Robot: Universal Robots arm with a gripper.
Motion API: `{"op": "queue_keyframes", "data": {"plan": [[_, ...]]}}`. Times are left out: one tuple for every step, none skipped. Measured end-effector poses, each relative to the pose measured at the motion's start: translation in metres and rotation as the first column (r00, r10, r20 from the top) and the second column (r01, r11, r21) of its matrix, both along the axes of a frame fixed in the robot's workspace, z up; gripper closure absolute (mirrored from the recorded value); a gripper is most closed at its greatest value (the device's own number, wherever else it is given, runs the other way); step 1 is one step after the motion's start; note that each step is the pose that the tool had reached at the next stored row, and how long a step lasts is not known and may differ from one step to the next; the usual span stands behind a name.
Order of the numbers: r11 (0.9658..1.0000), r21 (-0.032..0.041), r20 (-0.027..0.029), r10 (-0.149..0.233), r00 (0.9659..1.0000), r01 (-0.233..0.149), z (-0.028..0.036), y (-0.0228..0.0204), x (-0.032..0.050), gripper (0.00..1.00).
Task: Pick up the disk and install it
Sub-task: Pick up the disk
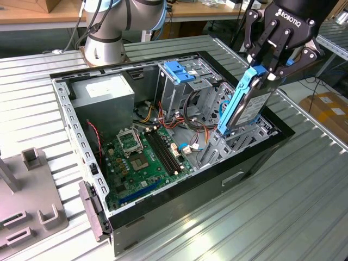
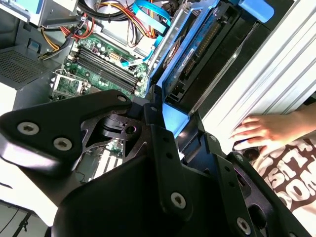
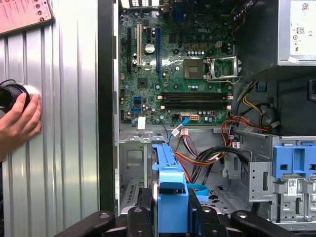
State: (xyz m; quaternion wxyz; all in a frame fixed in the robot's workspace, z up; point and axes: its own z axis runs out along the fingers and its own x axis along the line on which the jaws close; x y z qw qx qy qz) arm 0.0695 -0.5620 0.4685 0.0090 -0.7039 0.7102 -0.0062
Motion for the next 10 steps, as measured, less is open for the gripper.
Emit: {"op": "queue_keyframes", "data": {"plan": [[1.0000,0.0000,0.0000,0.000,1.0000,0.000,0.0000,0.0000,0.0000,0.63],[1.0000,-0.0001,0.0000,0.000,1.0000,0.000,0.0000,0.0000,0.0000,0.63],[1.0000,-0.0001,0.0000,0.000,1.0000,0.000,-0.0001,0.0000,0.0000,0.63],[1.0000,0.0000,0.0000,0.001,1.0000,-0.001,-0.0001,0.0000,0.0000,0.63],[1.0000,0.0001,0.0000,0.003,1.0000,-0.003,-0.0004,0.0000,0.0000,0.63],[1.0000,0.0000,0.0000,0.007,1.0000,-0.007,-0.0018,0.0000,0.0000,0.63],[1.0000,0.0001,0.0000,0.009,1.0000,-0.009,-0.0031,0.0000,0.0000,0.63],[0.9999,0.0000,0.0000,0.011,0.9999,-0.011,-0.0033,0.0000,0.0000,0.63],[0.9999,-0.0001,0.0000,0.011,0.9999,-0.011,-0.0033,0.0000,0.0000,0.63],[0.9999,0.0000,0.0000,0.012,0.9999,-0.012,-0.0034,0.0000,0.0000,0.63]]}}
